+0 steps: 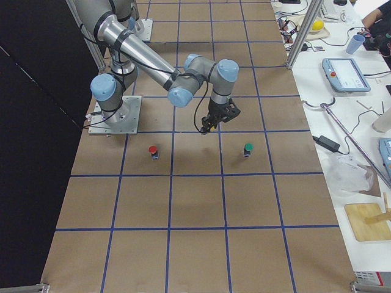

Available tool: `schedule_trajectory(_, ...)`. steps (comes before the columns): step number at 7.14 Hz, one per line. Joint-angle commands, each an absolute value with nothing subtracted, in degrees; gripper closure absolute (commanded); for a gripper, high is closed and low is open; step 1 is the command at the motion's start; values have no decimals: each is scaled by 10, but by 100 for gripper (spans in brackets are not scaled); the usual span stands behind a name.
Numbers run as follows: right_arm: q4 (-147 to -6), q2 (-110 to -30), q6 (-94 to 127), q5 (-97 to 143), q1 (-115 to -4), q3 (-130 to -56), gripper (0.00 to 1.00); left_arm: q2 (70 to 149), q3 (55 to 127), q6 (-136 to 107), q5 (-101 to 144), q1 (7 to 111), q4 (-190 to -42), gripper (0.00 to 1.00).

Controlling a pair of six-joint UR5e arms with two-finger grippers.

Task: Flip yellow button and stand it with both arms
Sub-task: 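Lower the yellow button upright onto the table with the right gripper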

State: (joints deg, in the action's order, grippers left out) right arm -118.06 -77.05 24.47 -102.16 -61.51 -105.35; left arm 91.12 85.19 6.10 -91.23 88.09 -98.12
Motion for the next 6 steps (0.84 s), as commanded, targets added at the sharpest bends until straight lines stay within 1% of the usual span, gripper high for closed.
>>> schedule_trajectory(1,-1265,-751,272,-1027,-614,-1076,98,906,860,57,-917,884,-950,1)
schedule_trajectory(3,-1422,-751,265,-1071,-614,-1150,98,897,862,57,-909,883,-935,1)
schedule_trajectory(4,-1466,-750,264,-1088,-614,-1173,97,895,861,55,-898,881,-929,1)
schedule_trajectory(6,-1475,-750,272,-1093,-614,-1179,95,892,863,32,-877,877,-924,1)
